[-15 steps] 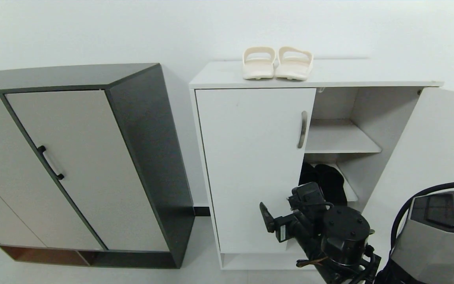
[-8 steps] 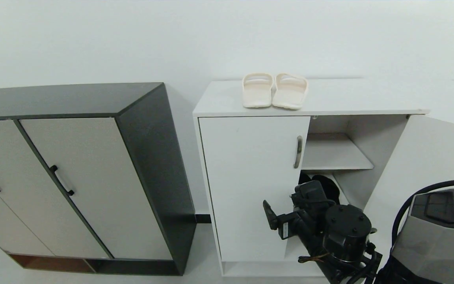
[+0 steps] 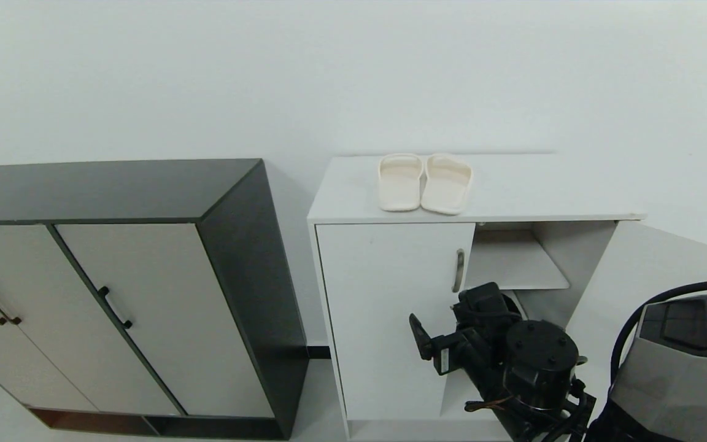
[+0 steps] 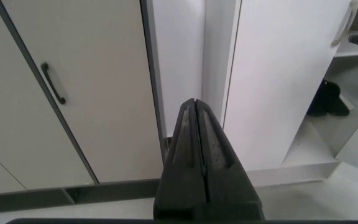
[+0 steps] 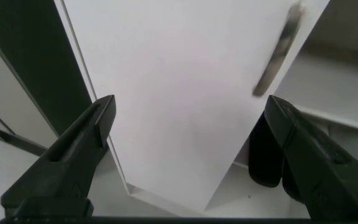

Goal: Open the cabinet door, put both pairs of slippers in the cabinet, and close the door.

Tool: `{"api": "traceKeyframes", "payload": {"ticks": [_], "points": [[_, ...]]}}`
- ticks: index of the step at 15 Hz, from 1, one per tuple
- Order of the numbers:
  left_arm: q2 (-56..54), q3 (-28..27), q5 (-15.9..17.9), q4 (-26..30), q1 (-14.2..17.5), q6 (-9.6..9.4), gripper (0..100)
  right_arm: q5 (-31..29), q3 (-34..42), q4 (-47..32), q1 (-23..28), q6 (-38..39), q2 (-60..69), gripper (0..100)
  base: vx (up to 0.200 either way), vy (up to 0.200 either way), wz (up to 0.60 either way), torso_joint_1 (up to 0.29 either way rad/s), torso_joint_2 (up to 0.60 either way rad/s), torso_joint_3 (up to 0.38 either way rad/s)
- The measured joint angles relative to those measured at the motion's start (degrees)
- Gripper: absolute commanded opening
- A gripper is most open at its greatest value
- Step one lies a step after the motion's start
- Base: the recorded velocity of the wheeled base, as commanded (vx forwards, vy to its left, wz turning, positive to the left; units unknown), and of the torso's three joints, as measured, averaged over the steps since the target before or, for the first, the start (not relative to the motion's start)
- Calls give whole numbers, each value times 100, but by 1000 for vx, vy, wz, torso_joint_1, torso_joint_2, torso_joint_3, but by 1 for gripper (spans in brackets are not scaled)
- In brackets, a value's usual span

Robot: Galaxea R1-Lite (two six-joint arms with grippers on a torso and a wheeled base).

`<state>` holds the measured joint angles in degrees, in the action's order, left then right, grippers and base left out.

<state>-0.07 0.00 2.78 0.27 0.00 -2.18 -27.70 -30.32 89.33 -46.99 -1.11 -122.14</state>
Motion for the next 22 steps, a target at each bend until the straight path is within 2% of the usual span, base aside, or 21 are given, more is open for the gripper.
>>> {"api": "traceKeyframes", "payload": {"ticks": [14, 20, 22], "points": [[0, 0, 0, -2, 0, 0, 0, 9, 37, 11, 4, 5, -2, 100, 0, 0, 0, 238, -535, -302], [0, 0, -5, -2, 0, -2, 0, -11, -60, 17, 119, -171, -107, 100, 0, 0, 0, 19, -32, -19], [0, 0, -2, 0, 0, -2, 0, -96, -206, -254, 149, -178, -105, 100, 100, 0, 0, 4, 1, -1]]}}
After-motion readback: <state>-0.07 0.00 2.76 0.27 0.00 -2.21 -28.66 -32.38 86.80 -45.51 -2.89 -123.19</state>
